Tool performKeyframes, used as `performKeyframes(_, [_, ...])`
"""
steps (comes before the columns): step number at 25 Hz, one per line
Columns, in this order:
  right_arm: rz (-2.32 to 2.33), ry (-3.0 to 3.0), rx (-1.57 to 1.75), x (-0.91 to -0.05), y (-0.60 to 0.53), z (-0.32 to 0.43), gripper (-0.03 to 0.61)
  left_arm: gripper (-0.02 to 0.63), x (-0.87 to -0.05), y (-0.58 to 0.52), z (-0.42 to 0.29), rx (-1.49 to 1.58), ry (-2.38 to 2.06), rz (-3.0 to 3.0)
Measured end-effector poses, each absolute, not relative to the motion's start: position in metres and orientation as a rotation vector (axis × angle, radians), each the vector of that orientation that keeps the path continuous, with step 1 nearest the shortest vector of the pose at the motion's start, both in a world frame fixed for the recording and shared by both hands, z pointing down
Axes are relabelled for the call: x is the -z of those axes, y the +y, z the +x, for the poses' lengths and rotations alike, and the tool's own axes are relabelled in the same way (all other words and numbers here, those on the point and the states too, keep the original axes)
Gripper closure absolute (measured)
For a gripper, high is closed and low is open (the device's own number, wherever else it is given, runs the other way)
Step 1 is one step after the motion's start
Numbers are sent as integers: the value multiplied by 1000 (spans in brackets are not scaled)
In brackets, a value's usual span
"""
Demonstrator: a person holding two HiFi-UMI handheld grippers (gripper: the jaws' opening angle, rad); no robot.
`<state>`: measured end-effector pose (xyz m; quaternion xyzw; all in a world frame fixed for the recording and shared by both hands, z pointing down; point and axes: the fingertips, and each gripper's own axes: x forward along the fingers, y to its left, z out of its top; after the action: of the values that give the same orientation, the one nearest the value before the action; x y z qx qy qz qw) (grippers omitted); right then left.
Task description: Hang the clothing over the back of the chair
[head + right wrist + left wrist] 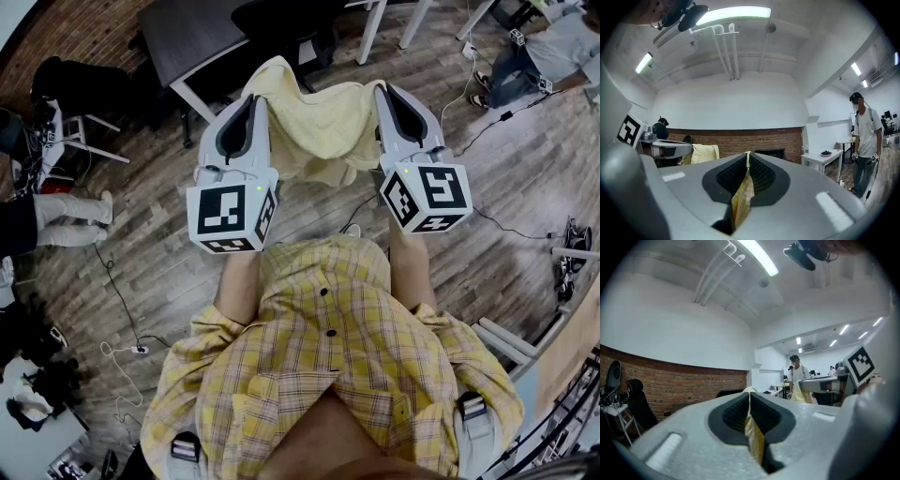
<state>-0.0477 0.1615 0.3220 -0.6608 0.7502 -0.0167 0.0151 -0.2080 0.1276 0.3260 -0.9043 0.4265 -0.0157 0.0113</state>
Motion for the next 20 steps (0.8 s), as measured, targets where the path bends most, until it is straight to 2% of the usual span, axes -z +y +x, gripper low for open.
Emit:
performKeyframes(9, [-2047,2351,81,-330,153,-45,557,606,-331,120,-205,73,1340,-2816])
performKeyframes(20, [-1982,2384,115,-332,153,-8,557,606,-329,130,-176,81,1396,-2786])
